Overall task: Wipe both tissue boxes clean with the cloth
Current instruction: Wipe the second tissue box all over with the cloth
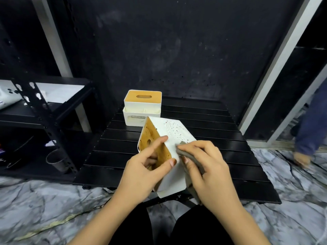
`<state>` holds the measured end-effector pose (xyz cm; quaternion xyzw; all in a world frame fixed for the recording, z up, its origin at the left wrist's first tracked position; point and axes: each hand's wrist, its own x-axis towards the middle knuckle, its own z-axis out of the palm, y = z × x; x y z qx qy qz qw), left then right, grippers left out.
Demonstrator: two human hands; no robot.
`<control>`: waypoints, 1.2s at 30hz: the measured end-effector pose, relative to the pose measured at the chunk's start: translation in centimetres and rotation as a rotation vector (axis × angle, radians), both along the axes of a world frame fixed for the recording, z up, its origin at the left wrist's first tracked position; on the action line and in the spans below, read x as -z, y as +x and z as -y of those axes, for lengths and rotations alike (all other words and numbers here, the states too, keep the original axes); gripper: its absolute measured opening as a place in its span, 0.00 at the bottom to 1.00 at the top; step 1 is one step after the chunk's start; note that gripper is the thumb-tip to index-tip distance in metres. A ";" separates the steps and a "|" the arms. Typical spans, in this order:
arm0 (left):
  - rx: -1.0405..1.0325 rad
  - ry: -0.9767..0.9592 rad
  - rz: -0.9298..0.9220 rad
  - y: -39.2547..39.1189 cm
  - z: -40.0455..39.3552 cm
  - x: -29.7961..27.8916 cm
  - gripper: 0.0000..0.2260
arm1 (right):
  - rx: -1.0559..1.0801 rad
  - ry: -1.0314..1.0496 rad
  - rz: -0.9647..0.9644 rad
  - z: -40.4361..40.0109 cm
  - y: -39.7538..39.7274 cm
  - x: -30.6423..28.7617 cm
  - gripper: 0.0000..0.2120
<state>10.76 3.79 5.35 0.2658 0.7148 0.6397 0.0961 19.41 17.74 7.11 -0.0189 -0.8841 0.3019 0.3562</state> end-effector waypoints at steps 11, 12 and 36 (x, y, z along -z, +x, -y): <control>-0.016 -0.042 0.002 -0.2 -0.2 -0.2 0.29 | 0.056 0.003 0.038 -0.3 -0.1 0.0 0.13; -0.023 -0.050 -0.003 -0.1 -0.3 -0.2 0.32 | 0.052 -0.016 0.033 -0.4 0.0 0.1 0.13; 0.038 0.104 0.056 0.8 -0.3 0.5 0.31 | 0.004 0.023 0.098 -0.9 1.2 -0.6 0.12</control>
